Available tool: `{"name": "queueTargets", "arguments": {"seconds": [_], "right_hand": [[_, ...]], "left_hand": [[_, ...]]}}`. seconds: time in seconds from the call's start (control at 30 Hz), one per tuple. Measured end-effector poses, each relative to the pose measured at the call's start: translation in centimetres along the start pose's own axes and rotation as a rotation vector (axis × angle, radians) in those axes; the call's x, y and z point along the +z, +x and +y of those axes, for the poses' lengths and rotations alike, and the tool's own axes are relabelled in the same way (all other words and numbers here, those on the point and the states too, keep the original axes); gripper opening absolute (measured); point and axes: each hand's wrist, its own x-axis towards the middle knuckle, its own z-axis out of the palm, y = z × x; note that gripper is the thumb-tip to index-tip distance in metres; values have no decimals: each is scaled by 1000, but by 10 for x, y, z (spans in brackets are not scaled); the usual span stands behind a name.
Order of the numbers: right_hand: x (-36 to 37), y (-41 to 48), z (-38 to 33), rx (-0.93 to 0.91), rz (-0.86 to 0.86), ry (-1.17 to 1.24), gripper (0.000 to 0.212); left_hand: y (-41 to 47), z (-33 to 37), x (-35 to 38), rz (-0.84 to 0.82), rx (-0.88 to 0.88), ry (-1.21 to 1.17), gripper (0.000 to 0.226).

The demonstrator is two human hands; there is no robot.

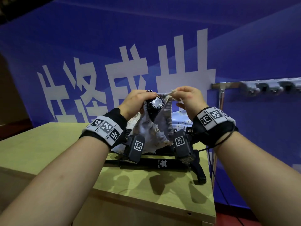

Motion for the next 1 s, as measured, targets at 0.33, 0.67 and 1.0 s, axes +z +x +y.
{"name": "queueTargets", "arguments": {"seconds": [0.33,0.67,1.0], "right_hand": [[-17,-9,-16,18,-118,325,22],[-14,-27,5,-59,-397,-574,19],[17,-32,33,-100,-339,-671,32]], "left_hand": [[-2,3,2,6,5,72,32],[6,5,6,83,8,81,31],[10,2,8,62,16,53,29]]}}
